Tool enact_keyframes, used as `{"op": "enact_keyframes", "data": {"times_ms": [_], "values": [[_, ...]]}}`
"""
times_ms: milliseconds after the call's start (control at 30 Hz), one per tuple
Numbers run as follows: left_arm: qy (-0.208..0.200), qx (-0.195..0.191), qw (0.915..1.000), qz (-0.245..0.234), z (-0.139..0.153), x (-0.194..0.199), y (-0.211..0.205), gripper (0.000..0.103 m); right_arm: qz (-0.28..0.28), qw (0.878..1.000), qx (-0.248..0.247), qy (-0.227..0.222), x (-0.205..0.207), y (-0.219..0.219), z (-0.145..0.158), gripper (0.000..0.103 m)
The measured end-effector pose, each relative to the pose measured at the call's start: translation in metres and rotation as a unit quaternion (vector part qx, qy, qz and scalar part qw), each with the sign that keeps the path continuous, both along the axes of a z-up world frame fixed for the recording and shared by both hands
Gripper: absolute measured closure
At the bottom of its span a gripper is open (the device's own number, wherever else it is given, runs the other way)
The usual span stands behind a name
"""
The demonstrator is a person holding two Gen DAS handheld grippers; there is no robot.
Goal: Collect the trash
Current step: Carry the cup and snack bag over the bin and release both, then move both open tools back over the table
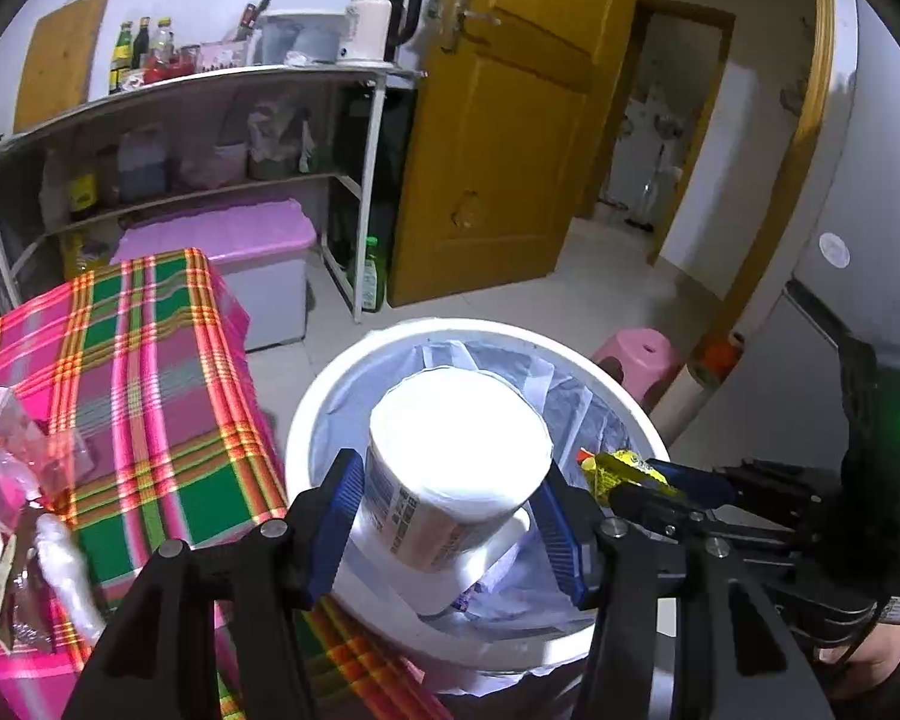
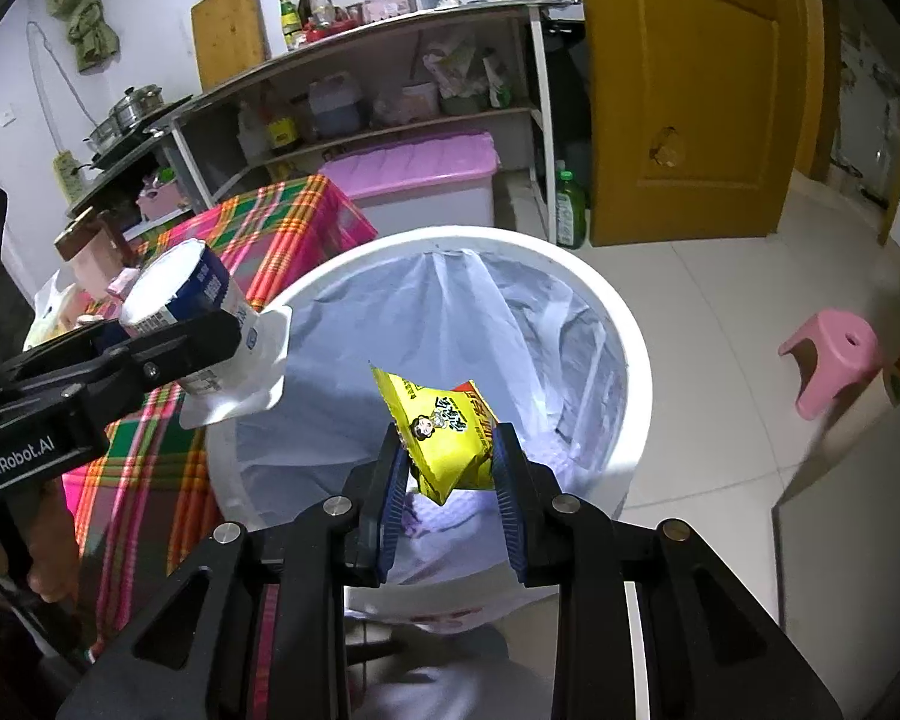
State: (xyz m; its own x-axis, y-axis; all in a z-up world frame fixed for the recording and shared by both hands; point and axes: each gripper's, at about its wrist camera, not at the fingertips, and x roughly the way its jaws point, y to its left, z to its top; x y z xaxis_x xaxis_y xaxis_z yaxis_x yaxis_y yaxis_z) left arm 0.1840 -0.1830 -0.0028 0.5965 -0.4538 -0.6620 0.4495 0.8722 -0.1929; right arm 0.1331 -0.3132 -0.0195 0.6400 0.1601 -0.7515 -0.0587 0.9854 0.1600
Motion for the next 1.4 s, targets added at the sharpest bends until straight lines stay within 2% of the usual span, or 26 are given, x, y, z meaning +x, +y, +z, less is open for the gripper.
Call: {"op": "enact_keyframes", "data": {"times_ms": [200,267,300,667,867,1033,1400], "values": [[0.017,0.002,0.9998,-0.006,-0.008,0.009,-0.006,0.046,-0.007,1.0,-0.001,0.003,0.002,-0.005,-0.003,0.071],[0.019,0.0,0.9998,-0.008,-0.009,0.011,-0.006,0.046,-0.007,1.0,0.0,0.002,0.002,-0.006,-0.003,0.059],[0.019,0.0,0.9998,-0.008,-0.009,0.012,-0.007,0.046,-0.006,1.0,0.001,0.002,0.002,-0.006,-0.003,0.057],[0.011,-0.014,0.9998,-0.005,-0.003,0.002,0.0,0.046,-0.009,1.0,0.006,-0.013,-0.007,-0.006,0.007,0.057],[0.001,-0.023,0.9996,0.014,0.007,-0.013,0.017,0.046,0.001,0.999,0.014,-0.03,-0.018,0.002,0.016,0.057],[-0.006,-0.027,0.999,0.036,0.013,-0.029,0.039,0.046,0.021,0.999,0.02,-0.042,-0.027,0.019,0.024,0.057],[-0.027,-0.002,0.9935,0.111,0.025,-0.068,0.094,0.046,0.075,0.996,0.025,-0.045,-0.041,0.065,0.031,0.057]]}}
